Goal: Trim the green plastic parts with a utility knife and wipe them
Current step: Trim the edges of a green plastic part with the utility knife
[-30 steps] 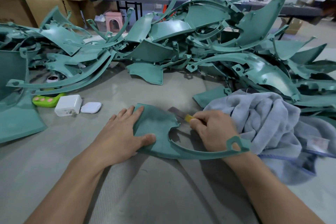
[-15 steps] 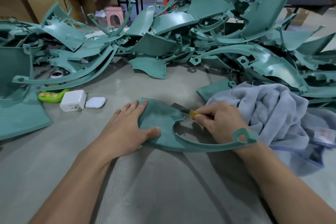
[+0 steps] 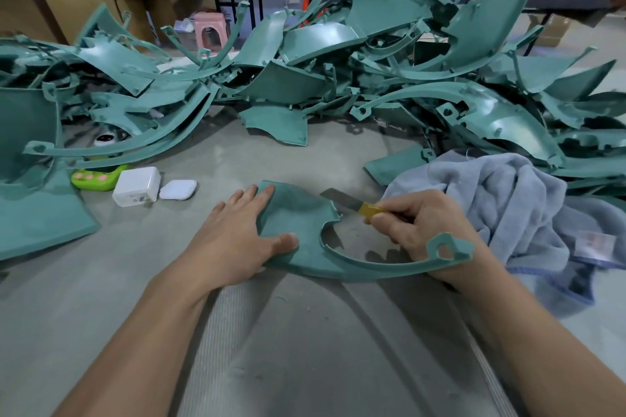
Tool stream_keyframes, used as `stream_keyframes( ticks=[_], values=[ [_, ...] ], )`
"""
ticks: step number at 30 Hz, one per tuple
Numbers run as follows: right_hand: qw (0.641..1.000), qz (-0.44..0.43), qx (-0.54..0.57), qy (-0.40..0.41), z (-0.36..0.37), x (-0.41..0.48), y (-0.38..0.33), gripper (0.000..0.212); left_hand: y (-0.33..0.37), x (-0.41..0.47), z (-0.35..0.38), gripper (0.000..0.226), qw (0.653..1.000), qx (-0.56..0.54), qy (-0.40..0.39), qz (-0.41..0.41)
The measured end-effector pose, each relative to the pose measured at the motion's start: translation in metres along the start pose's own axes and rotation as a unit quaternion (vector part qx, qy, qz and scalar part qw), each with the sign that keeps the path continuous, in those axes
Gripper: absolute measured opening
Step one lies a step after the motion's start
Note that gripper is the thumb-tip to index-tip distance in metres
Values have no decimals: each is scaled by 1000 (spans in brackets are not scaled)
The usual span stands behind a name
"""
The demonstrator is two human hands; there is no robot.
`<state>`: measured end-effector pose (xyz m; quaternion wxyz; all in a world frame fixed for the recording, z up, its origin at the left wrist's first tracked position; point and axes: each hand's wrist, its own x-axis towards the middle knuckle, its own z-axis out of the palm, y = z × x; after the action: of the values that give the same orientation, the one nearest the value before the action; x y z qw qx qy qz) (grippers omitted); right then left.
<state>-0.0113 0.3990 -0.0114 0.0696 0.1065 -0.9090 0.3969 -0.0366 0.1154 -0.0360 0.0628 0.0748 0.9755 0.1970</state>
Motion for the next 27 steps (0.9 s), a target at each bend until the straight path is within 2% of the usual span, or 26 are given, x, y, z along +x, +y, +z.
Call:
stream_keyframes(
  ticks=[3,6,9,11,13,14,16,18,20,23,27],
  values=[
    [995,-17,-74,-59,8,0,-7,15,1,0,0,99,1000,-7,2,-3],
    [993,-38,-54,-96,8,-4,-12,14,-1,0,1,100,1000,-10,2,-1],
    [996,-32,-42,-69,11,-5,-12,17,-2,0,1,101,1000,-10,4,2],
    [996,-1,-89,-11,11,-3,-9,24,-2,0,1,101,1000,-10,8,3],
    [995,29,-80,56,10,-1,-4,30,0,-1,0,101,1000,-10,7,2],
    [996,33,-57,62,9,-1,-4,29,1,-2,0,101,1000,-10,7,1],
    [998,31,-46,7,10,-3,-9,24,1,-2,-1,100,1000,-12,5,-3],
    [993,40,-106,-32,14,-3,-13,23,2,-3,-1,99,1000,-14,8,-2],
    [989,66,-129,4,14,-1,-14,25,3,-3,-2,98,1000,-23,15,-2],
    [995,83,-41,47,15,0,-9,28,4,-6,-2,96,999,-39,29,-9],
    [985,120,122,38,14,0,-13,24,8,-11,-1,97,991,-114,70,-24]
  ],
)
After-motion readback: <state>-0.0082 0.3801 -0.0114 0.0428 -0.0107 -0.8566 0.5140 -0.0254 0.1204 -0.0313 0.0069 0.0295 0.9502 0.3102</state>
